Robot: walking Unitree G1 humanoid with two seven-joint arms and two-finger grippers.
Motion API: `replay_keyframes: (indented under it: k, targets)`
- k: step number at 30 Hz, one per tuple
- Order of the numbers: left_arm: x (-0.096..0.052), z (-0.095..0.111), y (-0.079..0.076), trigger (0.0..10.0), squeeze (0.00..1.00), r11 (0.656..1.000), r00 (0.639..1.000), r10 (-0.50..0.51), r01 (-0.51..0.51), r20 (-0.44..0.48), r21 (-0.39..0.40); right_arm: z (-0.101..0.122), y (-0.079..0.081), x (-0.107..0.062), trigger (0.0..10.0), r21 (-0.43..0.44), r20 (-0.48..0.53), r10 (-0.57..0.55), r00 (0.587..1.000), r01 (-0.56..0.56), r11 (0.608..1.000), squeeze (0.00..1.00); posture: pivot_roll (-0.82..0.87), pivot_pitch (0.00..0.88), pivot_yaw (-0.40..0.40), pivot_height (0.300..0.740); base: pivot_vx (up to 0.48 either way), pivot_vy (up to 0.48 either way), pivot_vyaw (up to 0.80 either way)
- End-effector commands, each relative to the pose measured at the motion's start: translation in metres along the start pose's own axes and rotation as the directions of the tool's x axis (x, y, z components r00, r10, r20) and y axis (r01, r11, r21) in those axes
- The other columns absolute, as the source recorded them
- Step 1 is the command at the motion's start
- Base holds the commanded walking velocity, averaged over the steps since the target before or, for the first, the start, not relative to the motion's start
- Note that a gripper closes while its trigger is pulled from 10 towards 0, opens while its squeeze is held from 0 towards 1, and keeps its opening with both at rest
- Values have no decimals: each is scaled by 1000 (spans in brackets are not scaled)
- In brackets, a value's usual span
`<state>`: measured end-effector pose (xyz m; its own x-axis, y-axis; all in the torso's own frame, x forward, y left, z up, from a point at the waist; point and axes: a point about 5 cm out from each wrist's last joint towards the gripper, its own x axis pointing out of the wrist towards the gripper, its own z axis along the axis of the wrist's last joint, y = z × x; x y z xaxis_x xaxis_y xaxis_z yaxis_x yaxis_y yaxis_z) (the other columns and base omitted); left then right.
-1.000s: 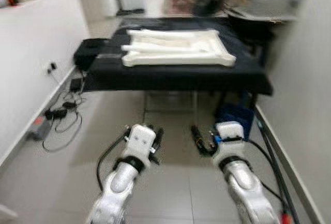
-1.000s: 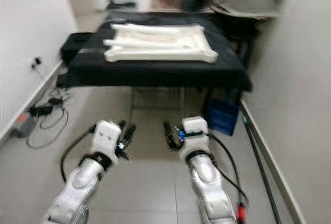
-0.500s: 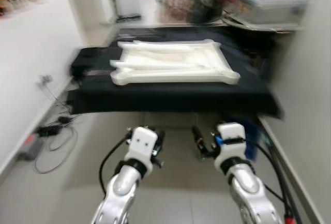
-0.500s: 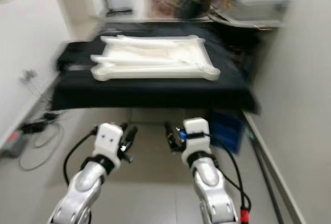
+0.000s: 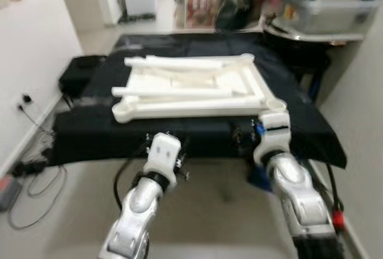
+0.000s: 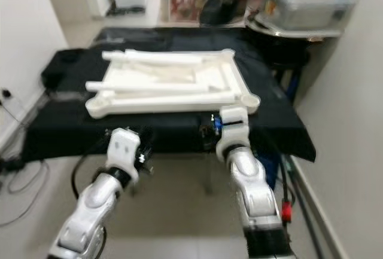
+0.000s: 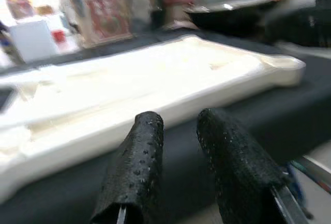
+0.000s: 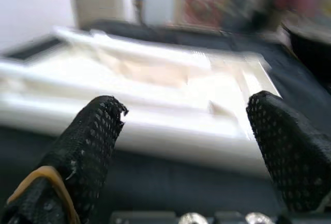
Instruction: Building children table
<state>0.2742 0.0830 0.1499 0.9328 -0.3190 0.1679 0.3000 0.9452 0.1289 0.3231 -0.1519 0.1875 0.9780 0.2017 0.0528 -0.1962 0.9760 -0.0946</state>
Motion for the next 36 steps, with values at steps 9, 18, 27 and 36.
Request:
replay_keyframes:
  k: [9, 18, 27, 36]
  targets:
    - [0, 2, 6, 10000, 0, 1000, 1000, 29, -29, -1, -9, 48, -7, 31, 10000, -46, -30, 198, 980, -200, 979, 0, 83, 0, -40, 740, 373, 0, 0]
    - [6, 15, -3, 10000, 0, 998, 999, -19, 21, 37, -56, 79, -4, 54, 10000, -145, -254, 542, 801, -585, 798, 0, 84, 0, -54, 740, 0, 0, 0]
    - [-5, 22, -32, 10000, 0, 965, 979, -195, 202, 56, -170, 96, -9, 80, 10000, -231, -445, 561, 698, -695, 681, 0, 69, 0, -82, 740, 0, 0, 0]
    - [-26, 21, -59, 10000, 0, 910, 938, -344, 342, 33, -237, 96, 11, 88, 10000, -237, -546, 586, 599, -781, 578, 800, 65, 52, -106, 740, 0, 0, 0]
